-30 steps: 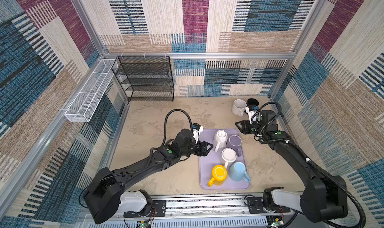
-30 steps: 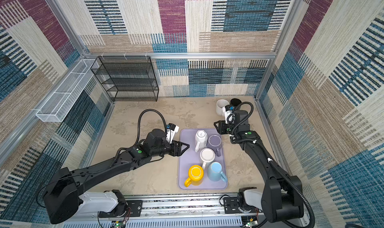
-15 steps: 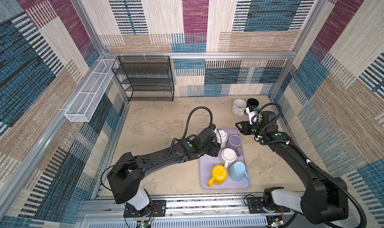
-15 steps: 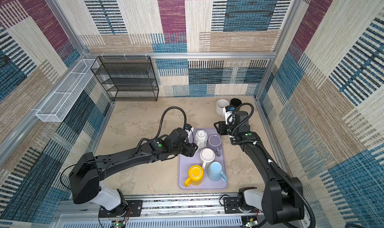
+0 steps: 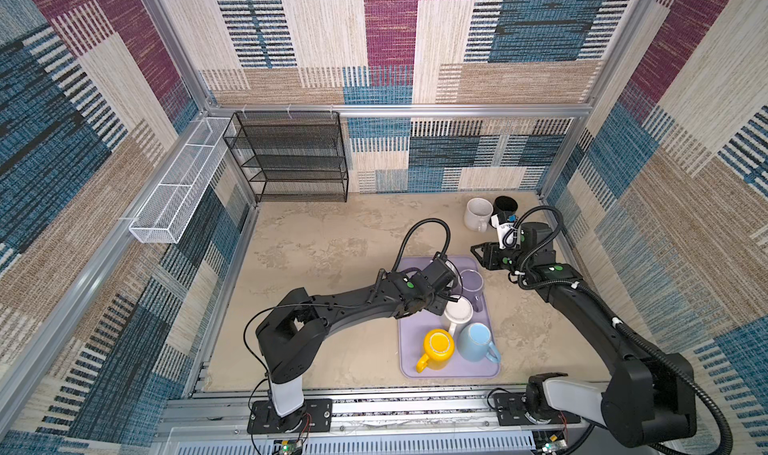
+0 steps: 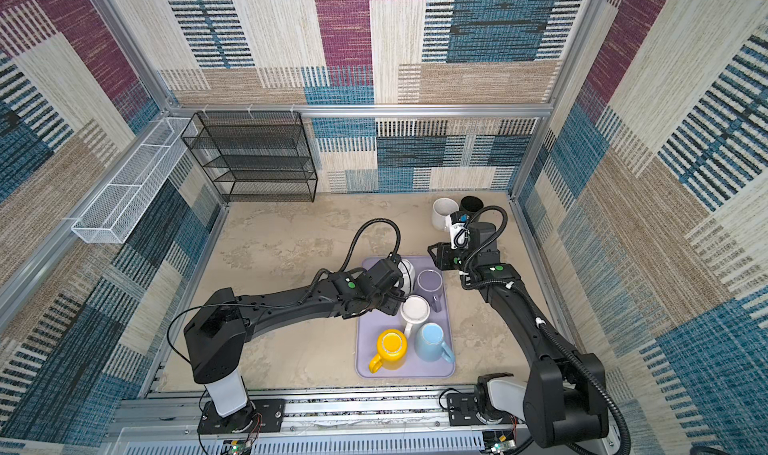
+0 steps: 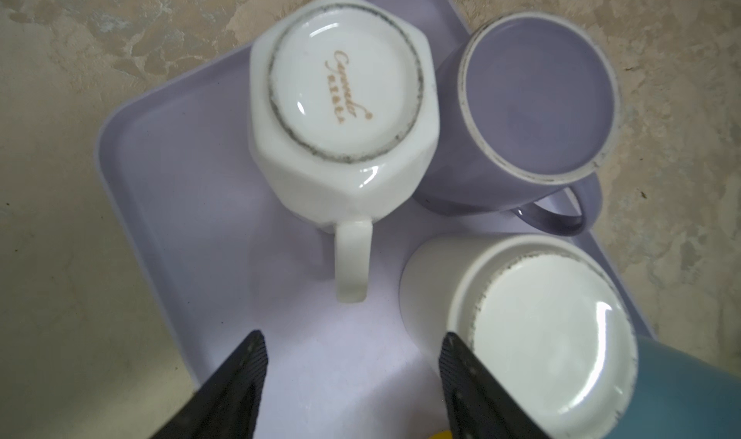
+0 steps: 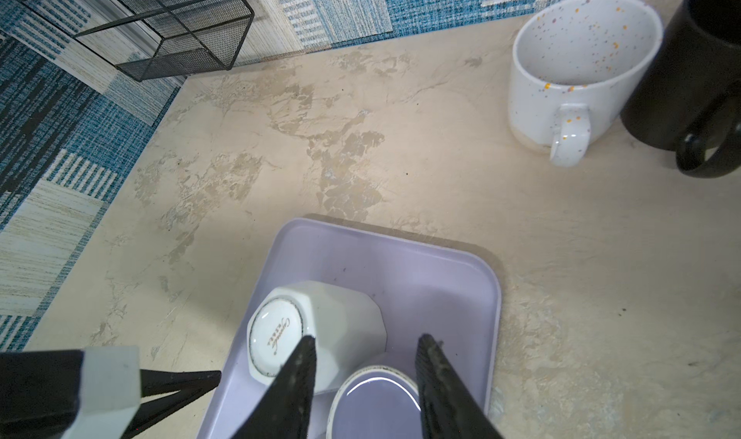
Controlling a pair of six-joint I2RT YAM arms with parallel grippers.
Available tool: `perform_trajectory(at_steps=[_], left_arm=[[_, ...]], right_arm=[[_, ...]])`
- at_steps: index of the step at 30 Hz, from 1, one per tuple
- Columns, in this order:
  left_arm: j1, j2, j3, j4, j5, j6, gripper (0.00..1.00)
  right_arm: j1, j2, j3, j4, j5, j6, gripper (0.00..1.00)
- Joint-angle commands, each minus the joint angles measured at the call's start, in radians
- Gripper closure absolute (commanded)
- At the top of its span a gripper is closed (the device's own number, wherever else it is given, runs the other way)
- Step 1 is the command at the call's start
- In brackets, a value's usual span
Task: Turn the mug right side up
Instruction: 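Move the left gripper above the upside-down white hexagonal mug on the tray, then lower the left gripper and close it on the white hexagonal mug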
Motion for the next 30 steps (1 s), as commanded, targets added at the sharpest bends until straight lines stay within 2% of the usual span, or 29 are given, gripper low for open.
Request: perform_trajectory(at_steps=[1,10,30], left_arm=[[-0.001,0.033,0.037,-0.027,-0.037,0.021,0.31],[0.000,0.104,0.116,-0.057,-0.072,0.013,0.36],[0.001,0.180,0.186,-0.092,-0.109,0.017,0.47]], right_arm=[[0.000,-0.002,-0.004,0.031,0.013,0.009,0.56],[0.000,-0.004,-0.004,0.027,0.014,0.009,0.56],[0.000,-0.006,-0.005,0.021,0.016,0.008,0.56]])
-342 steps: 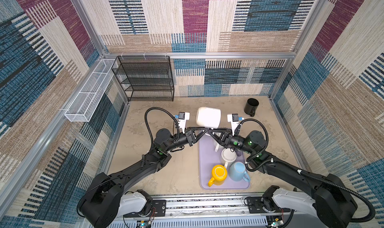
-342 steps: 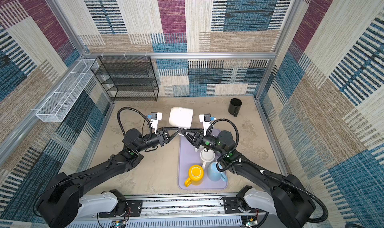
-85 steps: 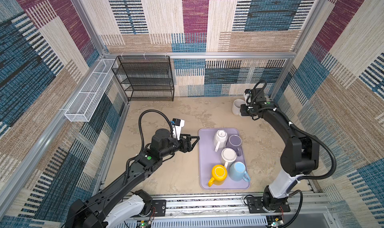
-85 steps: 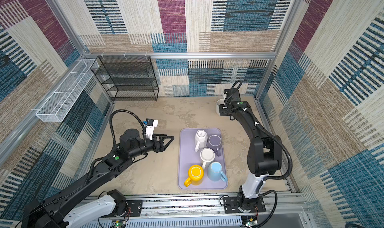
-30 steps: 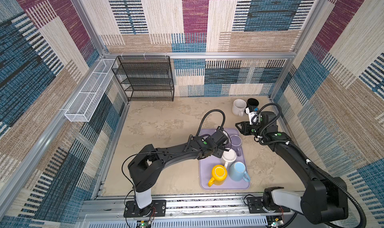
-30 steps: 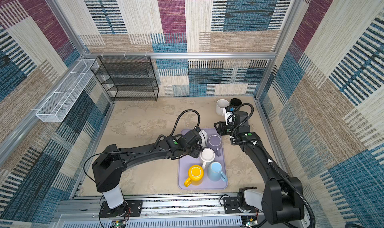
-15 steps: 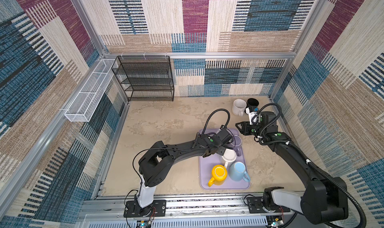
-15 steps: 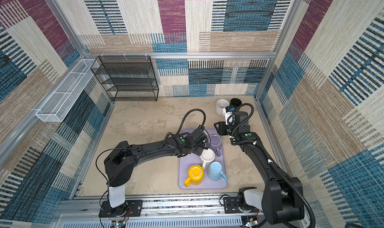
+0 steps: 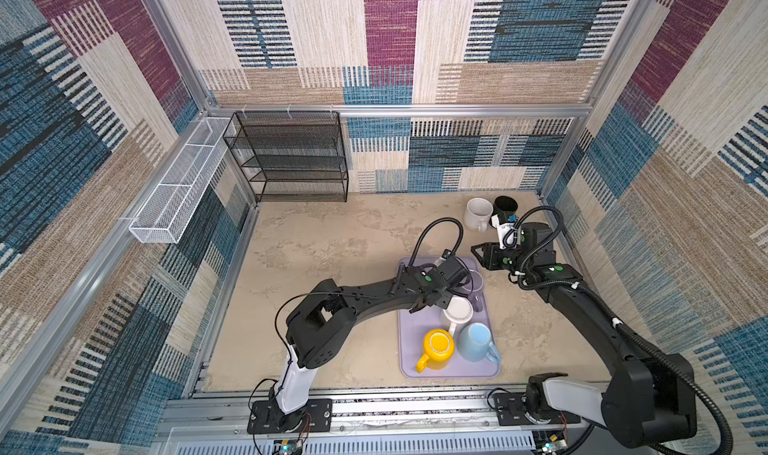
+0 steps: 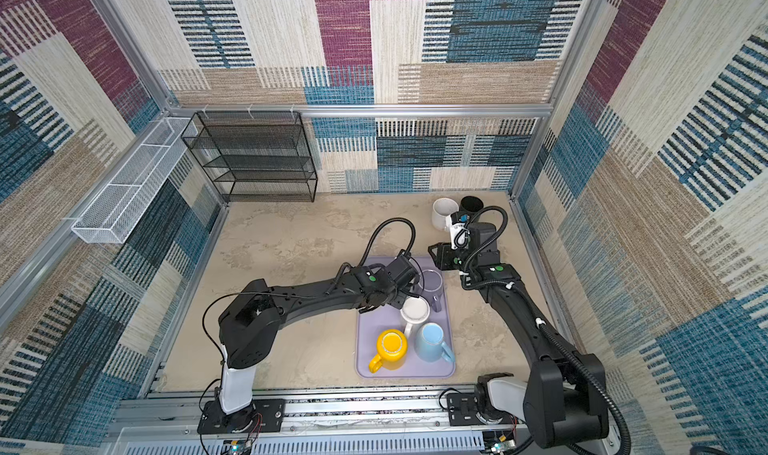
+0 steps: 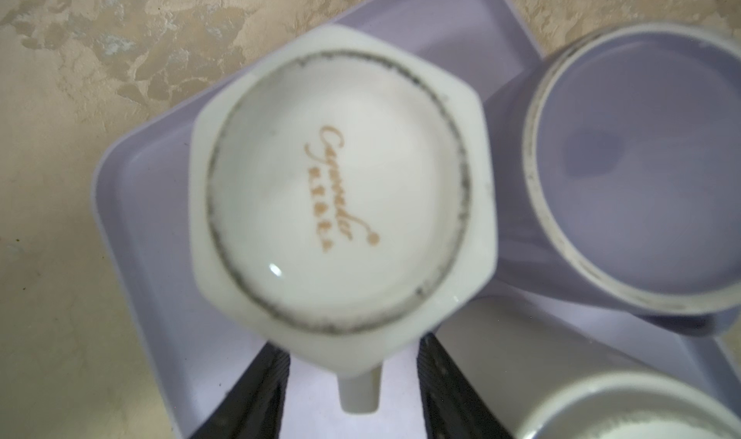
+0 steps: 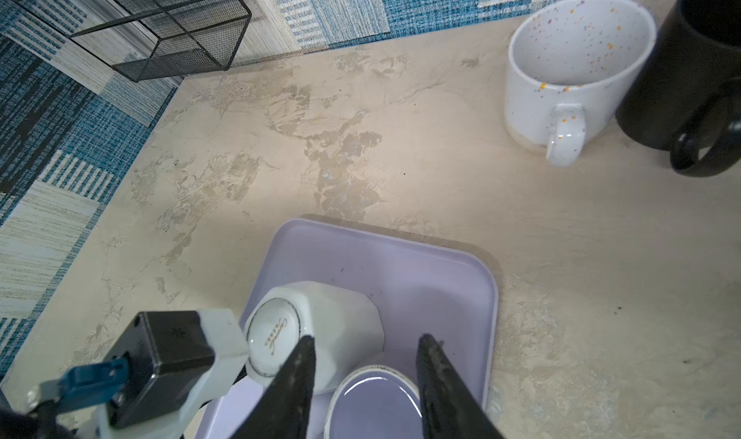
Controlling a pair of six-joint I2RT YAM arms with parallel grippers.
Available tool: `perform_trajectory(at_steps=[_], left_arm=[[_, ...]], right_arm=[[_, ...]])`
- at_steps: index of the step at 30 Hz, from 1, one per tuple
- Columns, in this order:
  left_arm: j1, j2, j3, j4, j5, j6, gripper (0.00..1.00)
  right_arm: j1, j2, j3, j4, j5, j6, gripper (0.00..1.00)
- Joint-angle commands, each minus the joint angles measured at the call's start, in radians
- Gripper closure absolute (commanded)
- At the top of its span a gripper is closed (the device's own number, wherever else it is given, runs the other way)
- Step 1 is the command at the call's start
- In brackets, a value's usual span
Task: Turn the mug right side up
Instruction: 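Lower the left gripper and close it on the white hexagonal mug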
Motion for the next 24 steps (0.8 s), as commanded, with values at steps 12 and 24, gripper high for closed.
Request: perform_trajectory(at_steps=[12,24], left_arm=[[0.002,0.026,0.028,-0.032,-0.028,0.022,0.56],[0.002,0.045,0.047,-0.048,-0.019,0.021,0.64]], right_arm=[[0.000,-0.004,-0.002,0.018,0.007,0.006,0.56],[0.000,-0.012,-0.005,0.018,0.005,0.008,0.56]])
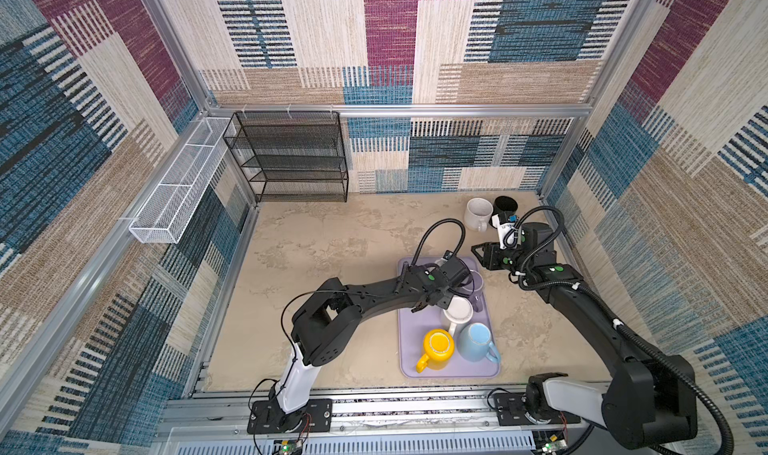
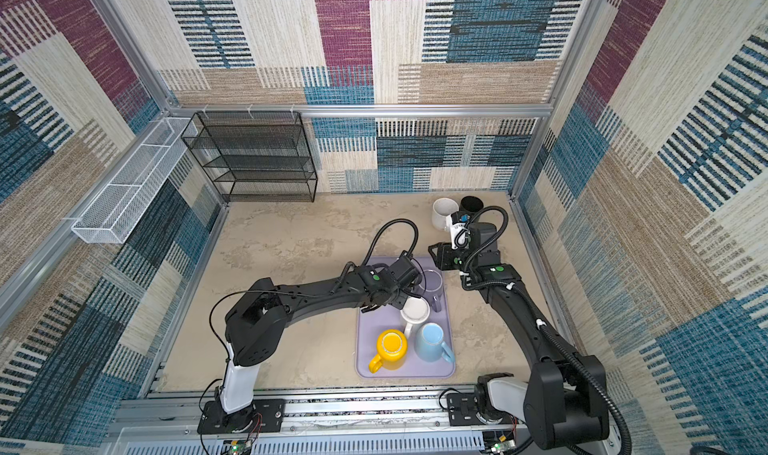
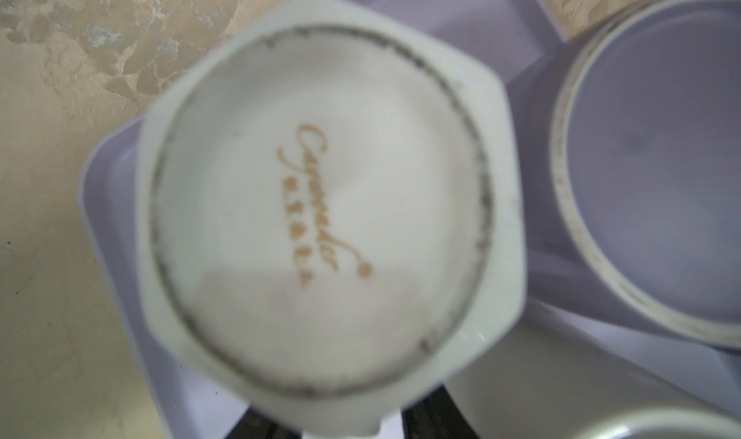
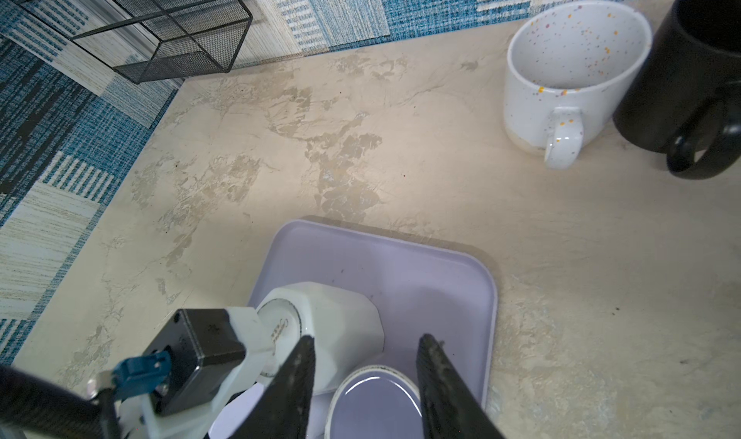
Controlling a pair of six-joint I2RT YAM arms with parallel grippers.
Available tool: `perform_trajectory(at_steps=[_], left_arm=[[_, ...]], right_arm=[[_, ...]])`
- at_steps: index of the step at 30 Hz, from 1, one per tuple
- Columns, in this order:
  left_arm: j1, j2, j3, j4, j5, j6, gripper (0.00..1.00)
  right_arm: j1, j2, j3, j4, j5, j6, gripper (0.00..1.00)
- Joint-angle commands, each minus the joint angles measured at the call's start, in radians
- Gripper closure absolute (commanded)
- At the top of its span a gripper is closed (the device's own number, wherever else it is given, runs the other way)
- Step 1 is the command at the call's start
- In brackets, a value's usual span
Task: Turn the mug right side up
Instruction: 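Lower the left gripper and close it on the white hexagonal mug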
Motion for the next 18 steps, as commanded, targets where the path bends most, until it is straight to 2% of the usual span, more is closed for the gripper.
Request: perform_trajectory(at_steps=[1,18], left_arm=[[0.002,0.005,0.013,-0.018,-0.016,0.014,0.64],[0.001,0.021,0.031,-0.032,-0.019,0.010,0.70]], right_arm=[[0.000,-0.006,-0.005,0.018,0.005,0.008,0.55],[0.000,-0.008,-0.006,0.016,0.004,0.008,0.56]])
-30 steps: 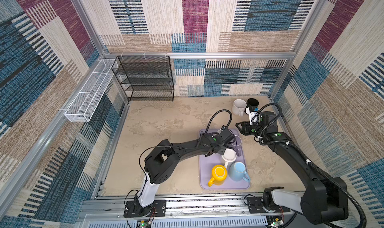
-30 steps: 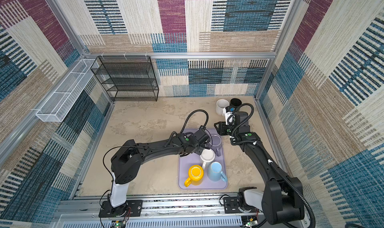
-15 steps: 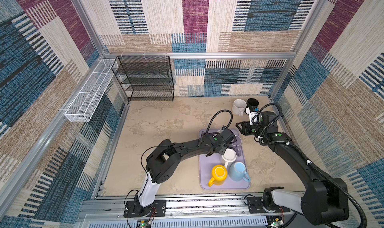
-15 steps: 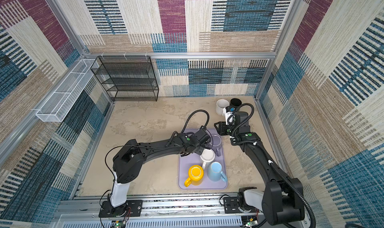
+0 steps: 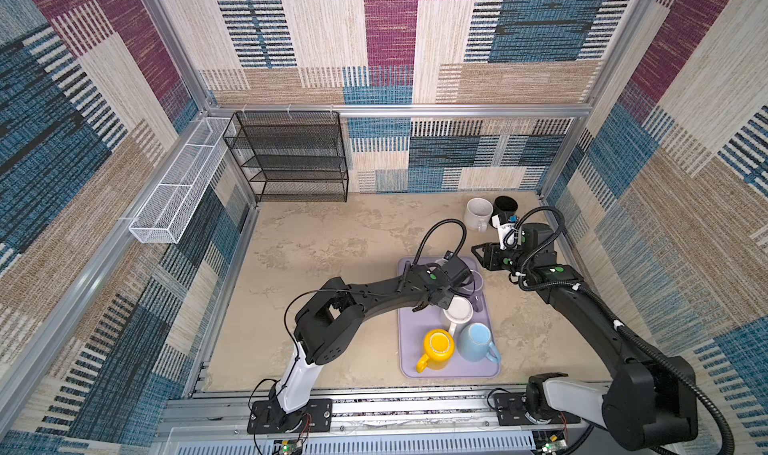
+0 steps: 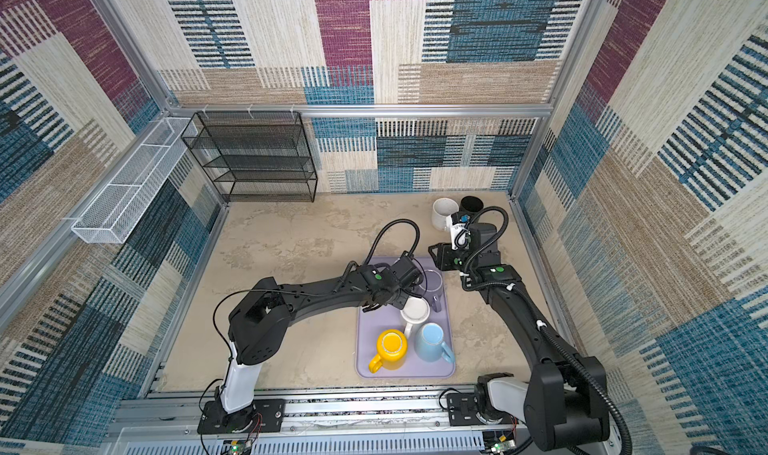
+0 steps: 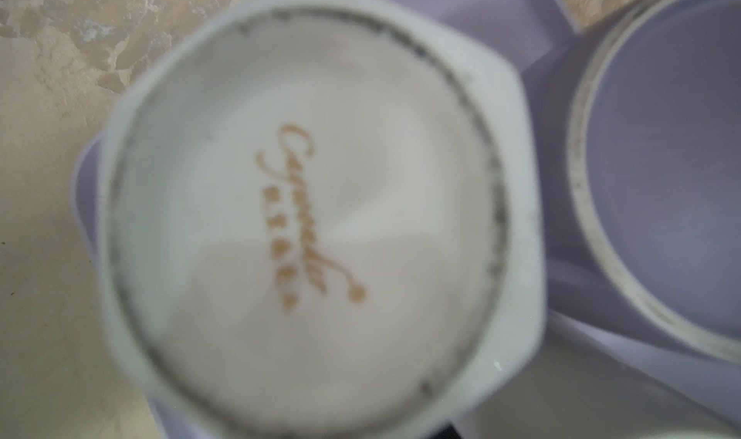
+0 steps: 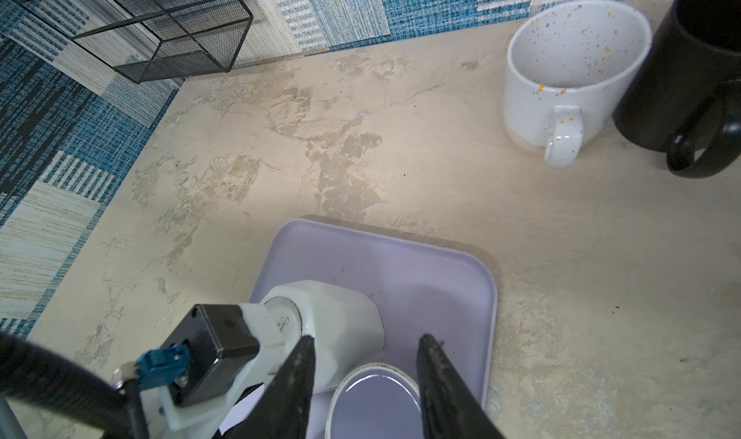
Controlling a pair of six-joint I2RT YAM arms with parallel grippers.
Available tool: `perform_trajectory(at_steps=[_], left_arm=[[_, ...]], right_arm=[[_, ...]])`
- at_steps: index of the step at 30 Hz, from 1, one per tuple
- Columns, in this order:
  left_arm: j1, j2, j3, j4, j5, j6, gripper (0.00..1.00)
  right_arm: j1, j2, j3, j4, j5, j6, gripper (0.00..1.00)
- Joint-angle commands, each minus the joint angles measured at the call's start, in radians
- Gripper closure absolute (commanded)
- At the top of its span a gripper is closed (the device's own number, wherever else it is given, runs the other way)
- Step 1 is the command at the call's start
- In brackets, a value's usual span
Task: Turn the mug right side up
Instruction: 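Lower the left gripper and close it on the white hexagonal mug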
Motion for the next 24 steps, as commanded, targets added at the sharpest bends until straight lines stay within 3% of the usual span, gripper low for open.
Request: perform_trajectory(at_steps=[1,24], left_arm=[[0.001,0.002,0.008,-0.011,-0.019,0.009,0.71],[0.001,0.001,-0.004,0.012,-0.016,0.008,0.81]], right_arm=[[-0.001,-0.004,-0.001,0.016,0.004,0.008,0.56],[0.000,-0.009,-0.003,0.016,0.007,0.009,0.56]])
